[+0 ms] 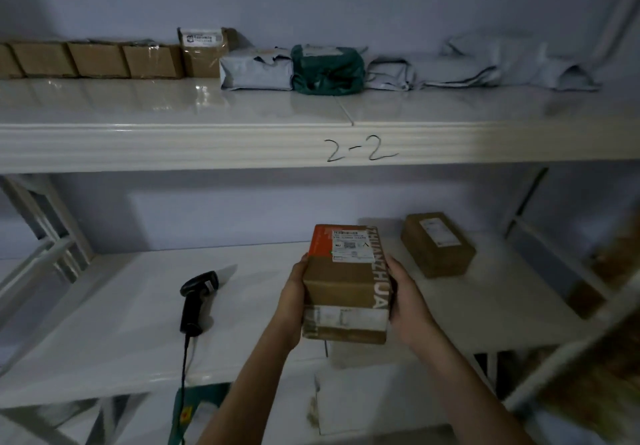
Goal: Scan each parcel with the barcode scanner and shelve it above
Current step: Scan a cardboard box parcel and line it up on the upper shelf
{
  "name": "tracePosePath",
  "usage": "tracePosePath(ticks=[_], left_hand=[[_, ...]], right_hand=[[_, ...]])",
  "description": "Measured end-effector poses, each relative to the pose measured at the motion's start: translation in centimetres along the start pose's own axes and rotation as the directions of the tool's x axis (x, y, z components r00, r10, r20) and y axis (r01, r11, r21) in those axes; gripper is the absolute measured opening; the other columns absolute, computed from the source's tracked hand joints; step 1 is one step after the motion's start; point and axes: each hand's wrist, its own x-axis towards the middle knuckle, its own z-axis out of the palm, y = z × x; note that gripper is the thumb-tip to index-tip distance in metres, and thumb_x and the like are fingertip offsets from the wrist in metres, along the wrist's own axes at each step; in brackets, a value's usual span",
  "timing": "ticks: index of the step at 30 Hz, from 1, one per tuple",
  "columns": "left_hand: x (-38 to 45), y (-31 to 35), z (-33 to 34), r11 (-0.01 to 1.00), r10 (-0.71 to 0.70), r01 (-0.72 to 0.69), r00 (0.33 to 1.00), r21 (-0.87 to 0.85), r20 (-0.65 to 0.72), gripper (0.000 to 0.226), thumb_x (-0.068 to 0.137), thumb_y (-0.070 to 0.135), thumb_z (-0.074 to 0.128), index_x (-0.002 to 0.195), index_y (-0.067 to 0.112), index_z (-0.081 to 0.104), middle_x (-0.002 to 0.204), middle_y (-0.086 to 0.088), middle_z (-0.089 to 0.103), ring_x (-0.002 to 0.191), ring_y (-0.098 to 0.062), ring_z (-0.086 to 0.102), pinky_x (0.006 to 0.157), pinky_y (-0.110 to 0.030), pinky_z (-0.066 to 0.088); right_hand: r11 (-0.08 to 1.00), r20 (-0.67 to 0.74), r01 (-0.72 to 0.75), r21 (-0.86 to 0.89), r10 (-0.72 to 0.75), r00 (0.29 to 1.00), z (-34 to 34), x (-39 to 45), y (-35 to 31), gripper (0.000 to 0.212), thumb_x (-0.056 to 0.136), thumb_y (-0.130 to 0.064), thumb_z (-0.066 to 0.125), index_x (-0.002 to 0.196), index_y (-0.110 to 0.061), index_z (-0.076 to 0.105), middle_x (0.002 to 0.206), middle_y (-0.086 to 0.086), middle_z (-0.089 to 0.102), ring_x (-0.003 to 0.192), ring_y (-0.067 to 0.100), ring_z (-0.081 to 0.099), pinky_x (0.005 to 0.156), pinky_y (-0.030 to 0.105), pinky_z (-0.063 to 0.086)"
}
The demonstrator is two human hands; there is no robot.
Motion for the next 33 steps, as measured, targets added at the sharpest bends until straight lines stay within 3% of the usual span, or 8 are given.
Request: tracePosePath(ticks=[4, 9, 11, 13, 17, 21, 30, 33], left_hand=[[-3.5, -0.5, 3.9, 1.0, -0.019, 0.019, 1.0, 0.023, 0.007, 0.05, 0.093, 0.058, 0.039, 0.099, 0.021, 0.073, 0.088, -0.013, 0.077, 0.069, -0.026, 0.075, 0.051, -0.029, 0.057], [-7.5, 0.4, 10.1, 0.933, 0.184, -0.225, 0.969, 0.28, 0.165, 0.047, 0.089, 0.065, 0.041, 0.116, 0.032, 0.064, 0.103, -0.004, 0.075, 0.089, -0.021, 0.074, 0.073, -0.034, 0.059], [-9.1, 0.8, 13.1, 0.874, 0.237, -0.318, 0.939, 0.366, 0.25, 0.053, 0.078, 0.07, 0.052, 0.121, 0.039, 0.058, 0.108, 0.003, 0.073, 0.095, -0.016, 0.072, 0.083, -0.036, 0.057], [-10.5, 1.2, 16.1, 0.815, 0.255, -0.367, 0.922, 0.448, 0.291, 0.061, 0.068, 0.075, 0.058, 0.119, 0.043, 0.055, 0.107, 0.007, 0.072, 0.091, -0.01, 0.072, 0.081, -0.032, 0.058], [-12.4, 2.3, 22.3, 0.651, 0.285, -0.435, 0.9, 0.622, 0.331, 0.056, 0.068, 0.076, 0.06, 0.112, 0.041, 0.055, 0.104, 0.012, 0.071, 0.092, -0.01, 0.071, 0.087, -0.039, 0.058], [-15.1, 3.9, 29.3, 0.523, 0.341, -0.48, 0.875, 0.705, 0.343, 0.073, 0.062, 0.088, 0.052, 0.117, 0.041, 0.056, 0.107, 0.012, 0.07, 0.094, -0.012, 0.069, 0.085, -0.04, 0.058], [-20.8, 7.7, 40.3, 0.373, 0.609, -0.714, 0.67, 0.592, 0.425, 0.05, 0.064, 0.09, 0.046, 0.097, 0.055, 0.061, 0.085, 0.018, 0.075, 0.081, -0.005, 0.072, 0.079, -0.038, 0.06], [-20.3, 9.2, 42.7, 0.31, 0.705, -0.809, 0.548, 0.5, 0.45, 0.053, 0.069, 0.084, 0.052, 0.113, 0.054, 0.053, 0.098, 0.026, 0.07, 0.092, 0.003, 0.068, 0.08, -0.028, 0.058]], right_hand=[[0.978, -0.028, 0.164, -0.131, -0.169, 0.985, -2.3, -6.0, -1.4, 0.048, 0.09, -0.052, 0.063, 0.129, -0.026, 0.063, 0.121, 0.003, 0.072, 0.11, 0.024, 0.07, 0.097, 0.047, 0.055], [0.911, -0.015, 0.271, -0.31, -0.289, 0.957, -6.1, -11.9, -5.3, 0.04, 0.071, -0.067, 0.074, 0.109, -0.059, 0.063, 0.11, -0.028, 0.071, 0.1, -0.007, 0.067, 0.084, 0.02, 0.05], [0.905, -0.064, 0.295, -0.306, -0.329, 0.942, -8.1, -13.1, -7.4, 0.04, 0.074, -0.065, 0.074, 0.111, -0.052, 0.067, 0.108, -0.025, 0.072, 0.101, -0.002, 0.068, 0.086, 0.024, 0.052], [0.896, -0.12, 0.307, -0.321, -0.36, 0.925, -10.0, -14.1, -9.7, 0.051, 0.075, -0.066, 0.073, 0.119, -0.039, 0.067, 0.107, -0.018, 0.074, 0.101, 0.005, 0.07, 0.089, 0.031, 0.054], [0.875, -0.159, 0.306, -0.376, -0.386, 0.909, -14.3, -16.6, -15.1, 0.039, 0.073, -0.069, 0.072, 0.096, -0.037, 0.073, 0.093, -0.019, 0.076, 0.085, 0.002, 0.071, 0.075, 0.026, 0.055], [0.806, -0.176, 0.328, -0.492, -0.462, 0.869, -18.9, -19.2, -21.3, 0.043, 0.071, -0.076, 0.067, 0.084, -0.036, 0.074, 0.091, -0.016, 0.074, 0.087, 0.006, 0.067, 0.081, 0.032, 0.052], [0.49, -0.164, 0.523, -0.697, -0.819, 0.549, -24.5, -24.9, -32.7, 0.077, 0.061, -0.097, 0.043, 0.093, -0.031, 0.069, 0.077, -0.025, 0.068, 0.071, -0.01, 0.061, 0.057, 0.014, 0.039], [0.409, -0.147, 0.682, -0.606, -0.9, 0.409, -24.3, -23.9, -34.5, 0.069, 0.067, -0.09, 0.051, 0.1, -0.031, 0.065, 0.082, -0.029, 0.068, 0.077, -0.02, 0.06, 0.056, 0.005, 0.043]])
